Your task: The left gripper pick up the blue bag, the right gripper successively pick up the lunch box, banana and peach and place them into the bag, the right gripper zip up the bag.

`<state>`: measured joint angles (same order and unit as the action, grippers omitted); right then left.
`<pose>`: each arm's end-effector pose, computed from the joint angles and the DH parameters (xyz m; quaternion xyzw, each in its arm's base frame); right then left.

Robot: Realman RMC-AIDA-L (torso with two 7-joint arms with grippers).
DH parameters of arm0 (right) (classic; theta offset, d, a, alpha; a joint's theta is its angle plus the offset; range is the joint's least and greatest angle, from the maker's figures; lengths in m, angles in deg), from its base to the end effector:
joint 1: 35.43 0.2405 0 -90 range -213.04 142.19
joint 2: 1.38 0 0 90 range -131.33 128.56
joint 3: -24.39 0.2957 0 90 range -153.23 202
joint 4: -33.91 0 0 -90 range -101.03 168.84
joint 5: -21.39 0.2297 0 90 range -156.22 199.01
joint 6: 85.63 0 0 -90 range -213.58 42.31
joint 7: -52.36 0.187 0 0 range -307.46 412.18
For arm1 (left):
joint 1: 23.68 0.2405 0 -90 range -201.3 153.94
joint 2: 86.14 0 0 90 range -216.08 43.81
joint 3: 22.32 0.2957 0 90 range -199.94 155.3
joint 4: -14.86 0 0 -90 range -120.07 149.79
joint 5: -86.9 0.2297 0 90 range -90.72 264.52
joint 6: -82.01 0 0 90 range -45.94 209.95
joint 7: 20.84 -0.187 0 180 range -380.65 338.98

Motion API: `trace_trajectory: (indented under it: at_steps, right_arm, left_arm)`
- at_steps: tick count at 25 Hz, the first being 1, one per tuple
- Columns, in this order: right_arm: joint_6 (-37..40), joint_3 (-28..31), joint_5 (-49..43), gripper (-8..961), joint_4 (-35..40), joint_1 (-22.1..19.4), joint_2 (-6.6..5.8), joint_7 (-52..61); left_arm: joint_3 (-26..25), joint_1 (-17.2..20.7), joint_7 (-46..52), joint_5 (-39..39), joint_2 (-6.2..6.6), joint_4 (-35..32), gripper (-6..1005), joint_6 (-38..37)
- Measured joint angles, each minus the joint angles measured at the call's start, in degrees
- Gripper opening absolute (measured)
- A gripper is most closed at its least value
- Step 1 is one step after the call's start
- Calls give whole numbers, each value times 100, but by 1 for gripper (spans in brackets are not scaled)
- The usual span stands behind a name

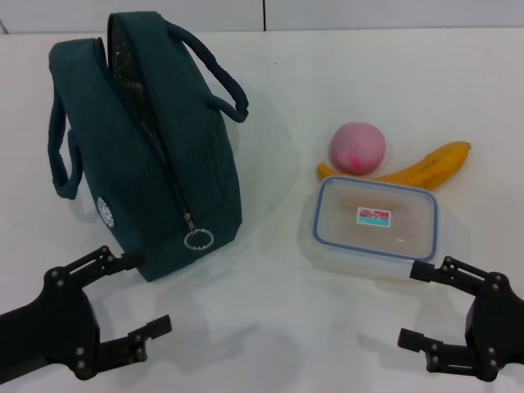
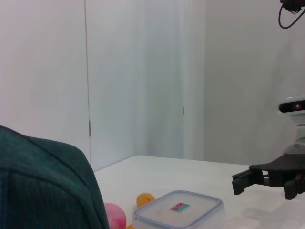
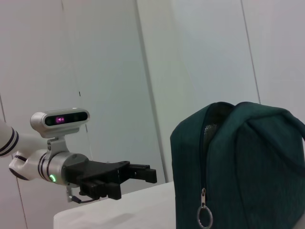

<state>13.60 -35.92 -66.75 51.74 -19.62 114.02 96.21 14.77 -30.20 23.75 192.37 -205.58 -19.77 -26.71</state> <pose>0.3275 0.2481 -0.0820 -0.9183 0.1147 0.3574 0.1260 -0.3526 0.2123 -0.0363 -0.9155 -0.0868 -0.3366 0.2027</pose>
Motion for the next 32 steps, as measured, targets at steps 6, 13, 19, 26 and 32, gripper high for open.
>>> trace_trajectory:
  at_steps: [6,13,19,26,32]
  right_arm:
    - [0,-28,75,854,0,1,0,1]
    - [0,-9,79,855,1,1,0,32]
    - [1,-38,80,854,1,1,0,51]
    - [6,-52,133,854,1,4,0,54]
    - [9,-52,133,854,-7,36,1,54]
  left_arm:
    - [1,30,34,-5,0,10,830,0]
    - [-13,49,714,-567,21,48,829,-111]
    - [-533,-99,3396,-1334,356,18,829,-154]
    - [-1205,-557,6527,-972,797,-259,828,756]
    - [-1196,-1315,8181,152,1000,-928,825,881]
